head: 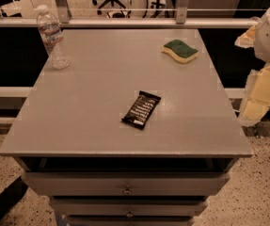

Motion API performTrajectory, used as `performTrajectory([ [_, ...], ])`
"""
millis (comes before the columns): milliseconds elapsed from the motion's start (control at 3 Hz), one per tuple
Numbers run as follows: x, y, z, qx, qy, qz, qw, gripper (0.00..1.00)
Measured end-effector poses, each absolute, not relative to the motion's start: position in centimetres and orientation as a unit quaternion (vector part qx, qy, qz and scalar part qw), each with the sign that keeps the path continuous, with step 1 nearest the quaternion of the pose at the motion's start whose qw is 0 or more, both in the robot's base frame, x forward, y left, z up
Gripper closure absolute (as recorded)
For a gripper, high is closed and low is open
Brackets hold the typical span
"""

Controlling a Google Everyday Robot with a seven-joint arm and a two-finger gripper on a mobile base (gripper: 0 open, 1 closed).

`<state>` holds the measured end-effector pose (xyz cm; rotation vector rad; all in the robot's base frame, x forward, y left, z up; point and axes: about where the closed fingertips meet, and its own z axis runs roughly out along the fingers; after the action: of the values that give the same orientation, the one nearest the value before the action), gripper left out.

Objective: Move rxbar chocolate near water bottle

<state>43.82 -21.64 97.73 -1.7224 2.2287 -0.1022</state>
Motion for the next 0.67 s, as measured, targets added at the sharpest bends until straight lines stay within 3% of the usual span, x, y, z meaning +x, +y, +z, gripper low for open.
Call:
performTrajectory([
  [333,43.8,-21.6,97.7,-0.603,0.78,-0.036,0.161,0.0],
  [667,48.3,-17.4,94.3,-0.587,0.783,0.024,0.207,0.0],
])
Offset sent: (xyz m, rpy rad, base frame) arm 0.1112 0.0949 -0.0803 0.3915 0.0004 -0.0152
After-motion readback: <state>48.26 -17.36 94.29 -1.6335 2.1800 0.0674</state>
